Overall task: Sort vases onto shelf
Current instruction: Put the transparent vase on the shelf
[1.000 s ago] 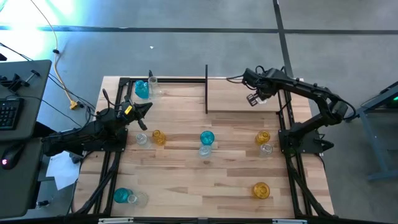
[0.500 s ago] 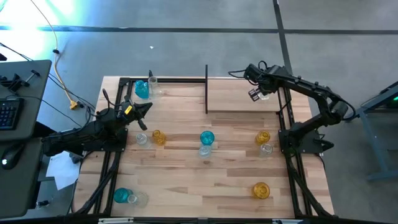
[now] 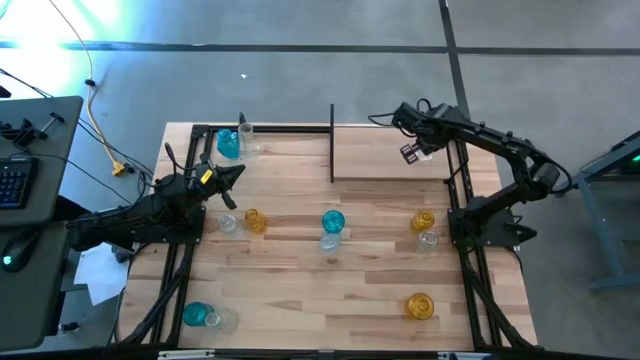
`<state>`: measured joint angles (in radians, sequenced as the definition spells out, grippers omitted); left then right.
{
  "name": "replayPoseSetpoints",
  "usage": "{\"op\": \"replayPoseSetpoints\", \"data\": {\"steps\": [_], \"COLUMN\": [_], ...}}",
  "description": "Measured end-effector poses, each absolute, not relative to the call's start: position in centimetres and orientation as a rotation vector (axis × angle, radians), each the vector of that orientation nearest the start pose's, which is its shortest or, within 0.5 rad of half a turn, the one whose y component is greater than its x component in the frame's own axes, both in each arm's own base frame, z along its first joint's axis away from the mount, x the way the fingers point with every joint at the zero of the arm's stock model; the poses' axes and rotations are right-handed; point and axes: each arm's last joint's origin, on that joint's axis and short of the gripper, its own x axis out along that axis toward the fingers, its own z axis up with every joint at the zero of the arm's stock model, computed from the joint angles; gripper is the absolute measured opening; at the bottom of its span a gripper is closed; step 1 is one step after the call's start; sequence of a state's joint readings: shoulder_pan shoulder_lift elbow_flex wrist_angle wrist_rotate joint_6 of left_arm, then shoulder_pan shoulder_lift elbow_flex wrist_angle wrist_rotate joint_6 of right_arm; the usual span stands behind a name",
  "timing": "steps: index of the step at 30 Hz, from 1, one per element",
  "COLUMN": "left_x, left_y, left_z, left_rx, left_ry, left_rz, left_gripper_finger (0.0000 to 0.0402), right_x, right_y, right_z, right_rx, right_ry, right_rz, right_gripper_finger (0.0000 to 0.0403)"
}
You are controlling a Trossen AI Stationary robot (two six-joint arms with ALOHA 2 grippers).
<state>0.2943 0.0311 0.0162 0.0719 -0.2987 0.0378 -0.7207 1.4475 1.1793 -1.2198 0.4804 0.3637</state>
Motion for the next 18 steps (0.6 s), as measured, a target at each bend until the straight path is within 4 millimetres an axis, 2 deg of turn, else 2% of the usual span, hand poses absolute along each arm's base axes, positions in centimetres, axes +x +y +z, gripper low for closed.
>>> {"op": "replayPoseSetpoints", "data": {"steps": [8, 14, 18], "left_x": [9.1, 9.1, 9.1], "left_y": [3.6, 3.6, 3.6], "left_z": [17.4, 17.4, 17.4], "left_rx": [0.036, 0.037, 0.037], "left_ry": [-0.047, -0.047, -0.047], "left_rz": [0.593, 0.593, 0.593], "left_gripper_finger": [0.0001, 0.0001, 0.0001], "right_x": [17.4, 17.2, 16.9], "right_y": [-17.9, -16.9, -16.8], "right_z": [26.6, 26.9, 26.9], "right_rx": [0.41, 0.482, 0.485], "right_ry": [1.356, 1.441, 1.465], "right_rz": [-1.285, -1.193, -1.23], "right_gripper_finger": [0.0, 0.0, 0.0]}}
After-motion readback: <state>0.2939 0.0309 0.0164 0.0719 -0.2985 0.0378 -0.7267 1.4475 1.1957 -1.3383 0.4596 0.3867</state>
